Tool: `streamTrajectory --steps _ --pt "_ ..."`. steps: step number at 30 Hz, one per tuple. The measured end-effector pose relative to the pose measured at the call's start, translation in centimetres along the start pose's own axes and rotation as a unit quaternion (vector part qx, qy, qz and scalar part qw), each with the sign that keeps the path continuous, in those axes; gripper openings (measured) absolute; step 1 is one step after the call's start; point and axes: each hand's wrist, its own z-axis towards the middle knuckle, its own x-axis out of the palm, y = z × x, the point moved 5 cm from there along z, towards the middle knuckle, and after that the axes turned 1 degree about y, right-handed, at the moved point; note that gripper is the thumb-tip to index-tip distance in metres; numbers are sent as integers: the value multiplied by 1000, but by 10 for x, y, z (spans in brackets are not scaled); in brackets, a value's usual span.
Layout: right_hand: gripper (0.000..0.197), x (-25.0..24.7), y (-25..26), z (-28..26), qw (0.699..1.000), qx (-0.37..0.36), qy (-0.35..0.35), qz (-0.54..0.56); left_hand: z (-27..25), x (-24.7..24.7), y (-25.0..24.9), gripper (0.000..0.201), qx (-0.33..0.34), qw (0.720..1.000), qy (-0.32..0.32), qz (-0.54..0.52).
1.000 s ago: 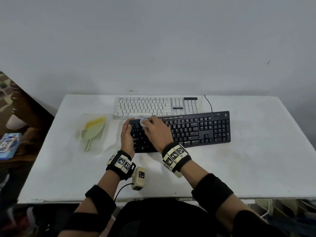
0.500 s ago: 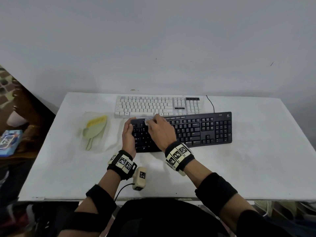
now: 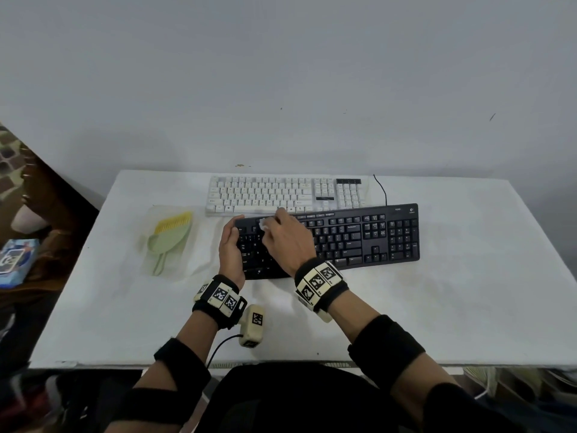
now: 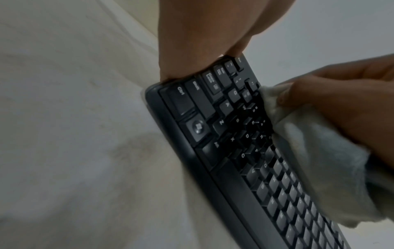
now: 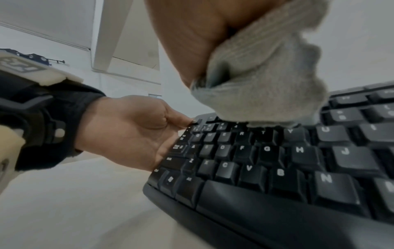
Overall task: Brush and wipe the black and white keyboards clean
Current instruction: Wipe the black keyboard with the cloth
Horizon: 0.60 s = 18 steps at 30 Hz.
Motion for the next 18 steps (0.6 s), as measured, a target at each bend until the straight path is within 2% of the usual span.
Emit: streamTrajectory --steps 4,9,18 --pt "17 1 -10 0 1000 15 1 -4 -1 1 0 34 1 1000 7 1" --pt "20 -16 -52 -8 996 90 -24 -8 -1 1 -2 36 2 1000 4 9" --pt "17 -16 -52 -17 998 25 -50 17 -2 1 1 35 3 1000 2 3"
